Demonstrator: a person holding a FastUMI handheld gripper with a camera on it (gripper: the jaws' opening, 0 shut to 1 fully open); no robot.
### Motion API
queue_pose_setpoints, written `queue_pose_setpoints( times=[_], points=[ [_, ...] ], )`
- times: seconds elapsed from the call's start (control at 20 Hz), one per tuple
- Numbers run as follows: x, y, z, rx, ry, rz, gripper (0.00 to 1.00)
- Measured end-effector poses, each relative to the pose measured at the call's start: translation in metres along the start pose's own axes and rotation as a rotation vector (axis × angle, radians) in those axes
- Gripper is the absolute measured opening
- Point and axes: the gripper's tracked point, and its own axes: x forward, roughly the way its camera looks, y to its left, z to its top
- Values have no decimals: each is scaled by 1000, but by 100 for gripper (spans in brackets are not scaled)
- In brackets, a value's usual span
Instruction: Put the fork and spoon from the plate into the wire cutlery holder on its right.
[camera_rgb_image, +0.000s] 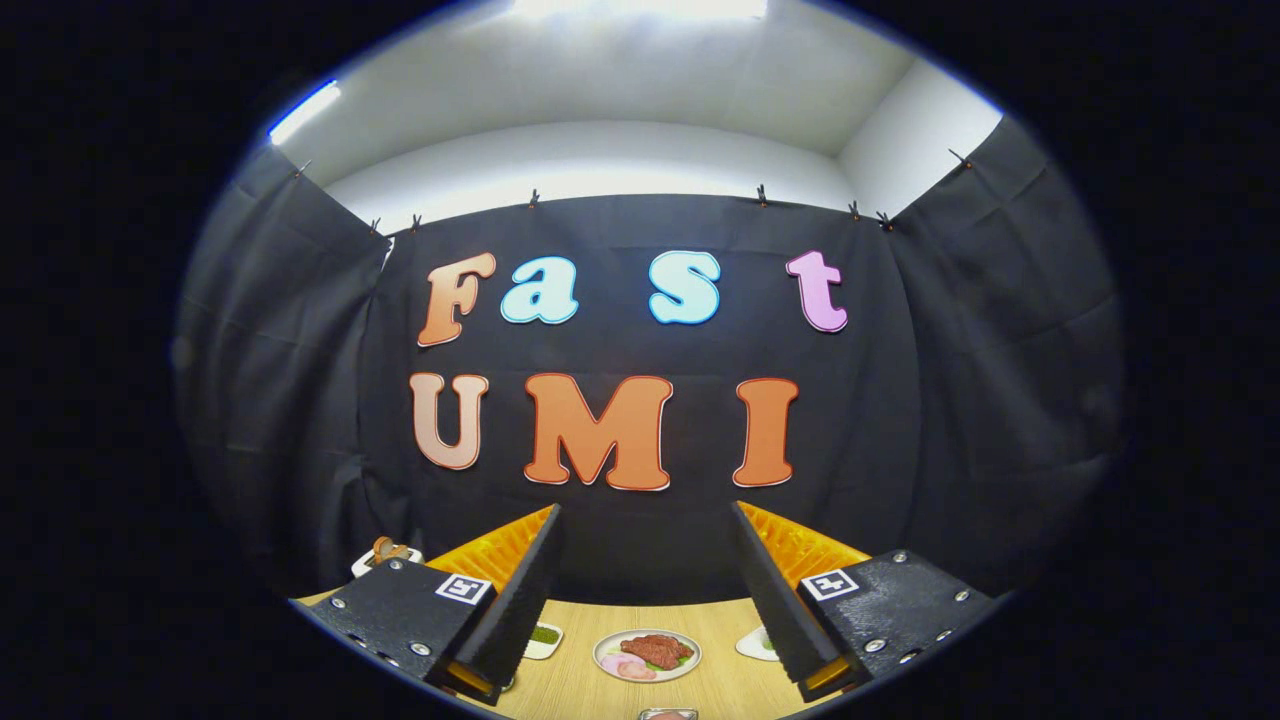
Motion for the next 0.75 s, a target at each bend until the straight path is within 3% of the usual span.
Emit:
queue_pose_setpoints(
  times=[0.75],
  points=[
    [4,-5,-2,22,-8,-36,97]
  ],
)
